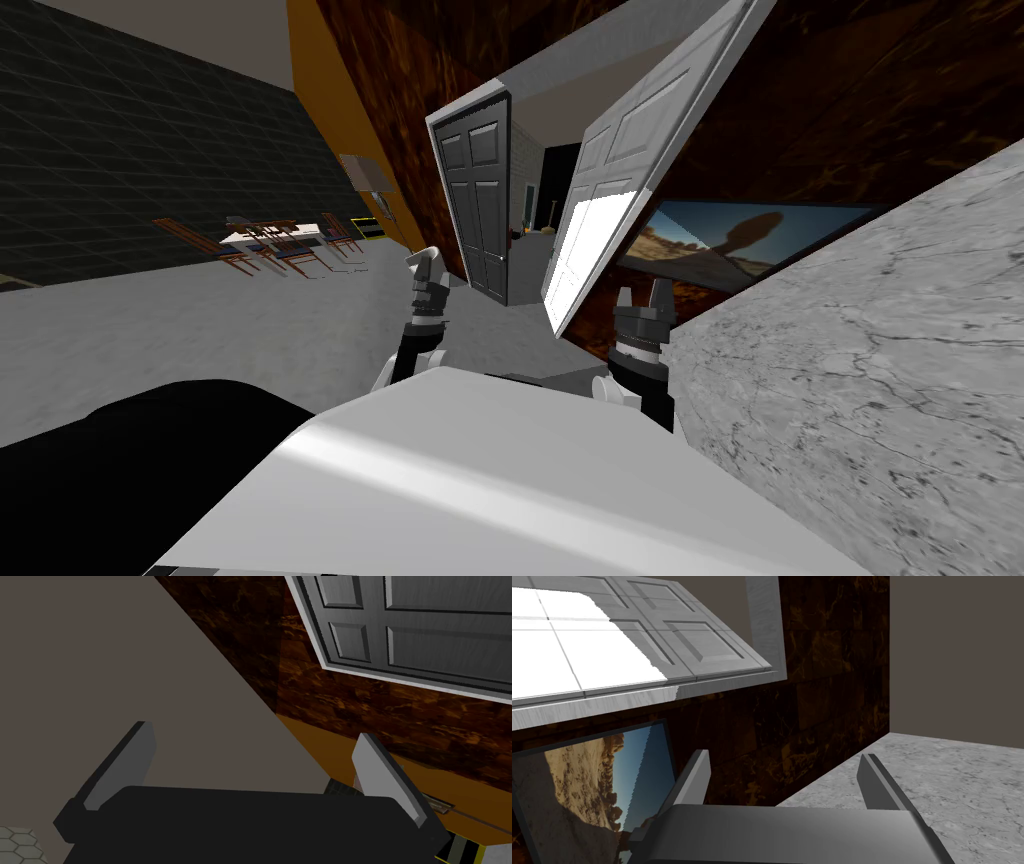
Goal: Push the door open
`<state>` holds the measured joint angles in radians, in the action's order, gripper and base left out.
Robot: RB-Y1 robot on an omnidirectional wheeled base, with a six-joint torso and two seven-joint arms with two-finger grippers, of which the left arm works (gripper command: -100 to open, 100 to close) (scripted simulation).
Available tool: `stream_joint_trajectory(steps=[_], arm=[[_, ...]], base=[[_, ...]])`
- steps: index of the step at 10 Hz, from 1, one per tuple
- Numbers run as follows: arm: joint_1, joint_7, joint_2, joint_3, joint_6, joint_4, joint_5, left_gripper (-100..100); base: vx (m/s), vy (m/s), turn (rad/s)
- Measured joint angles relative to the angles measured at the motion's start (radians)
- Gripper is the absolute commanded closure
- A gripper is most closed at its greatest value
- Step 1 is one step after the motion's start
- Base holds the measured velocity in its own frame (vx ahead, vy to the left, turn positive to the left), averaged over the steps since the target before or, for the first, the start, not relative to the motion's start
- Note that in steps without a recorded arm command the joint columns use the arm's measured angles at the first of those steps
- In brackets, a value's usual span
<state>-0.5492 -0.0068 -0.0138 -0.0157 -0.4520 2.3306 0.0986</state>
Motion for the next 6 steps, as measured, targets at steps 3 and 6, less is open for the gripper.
stream_joint_trajectory(steps=[3, 6], arm=[[0.014, 0.000, 0.015, 0.008, -0.010, -0.044, -0.008, -100], [0.037, -0.001, 0.029, 0.021, -0.030, -0.113, -0.016, -100]], base=[[0.132, 0.021, -0.043], [0.127, 0.054, -0.048]])
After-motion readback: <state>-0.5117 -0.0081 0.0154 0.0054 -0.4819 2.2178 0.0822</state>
